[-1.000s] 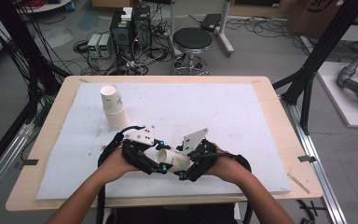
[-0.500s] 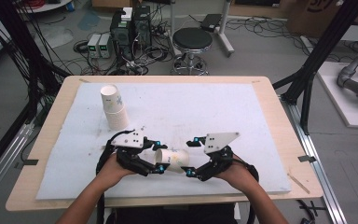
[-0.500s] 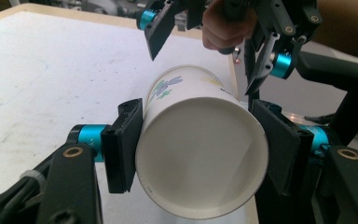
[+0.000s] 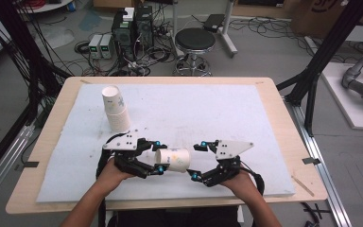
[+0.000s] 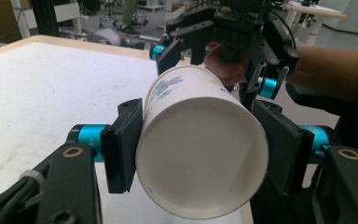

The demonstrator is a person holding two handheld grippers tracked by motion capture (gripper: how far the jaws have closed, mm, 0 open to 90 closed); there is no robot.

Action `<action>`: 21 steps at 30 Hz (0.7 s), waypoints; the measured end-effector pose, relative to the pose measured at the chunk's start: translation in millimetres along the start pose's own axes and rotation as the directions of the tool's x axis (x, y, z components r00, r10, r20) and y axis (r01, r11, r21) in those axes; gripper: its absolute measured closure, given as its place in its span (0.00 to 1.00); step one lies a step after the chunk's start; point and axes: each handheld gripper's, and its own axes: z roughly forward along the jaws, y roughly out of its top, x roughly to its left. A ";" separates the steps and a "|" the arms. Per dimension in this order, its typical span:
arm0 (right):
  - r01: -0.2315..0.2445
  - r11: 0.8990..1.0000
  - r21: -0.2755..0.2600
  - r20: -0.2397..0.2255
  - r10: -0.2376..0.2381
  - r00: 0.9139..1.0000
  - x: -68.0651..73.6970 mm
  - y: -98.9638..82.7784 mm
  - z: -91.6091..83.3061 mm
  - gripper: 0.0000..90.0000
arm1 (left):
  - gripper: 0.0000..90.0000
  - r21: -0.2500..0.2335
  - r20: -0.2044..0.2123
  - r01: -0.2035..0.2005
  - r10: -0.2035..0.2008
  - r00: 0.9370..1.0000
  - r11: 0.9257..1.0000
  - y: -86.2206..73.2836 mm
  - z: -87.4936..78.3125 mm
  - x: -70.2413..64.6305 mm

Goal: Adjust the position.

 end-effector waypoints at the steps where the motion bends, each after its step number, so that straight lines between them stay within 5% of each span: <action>1: -0.002 1.000 -0.008 -0.002 0.002 1.000 0.0 -1.3 0.0 0.21 | 0.40 -0.005 -0.001 -0.005 0.005 1.000 1.000 0.1 -0.2 -0.4; 21: -0.025 0.999 -0.043 -0.092 0.021 0.996 -2.0 -5.5 4.1 0.21 | 0.40 -0.059 0.067 -0.022 0.026 0.997 0.998 7.2 2.0 -6.0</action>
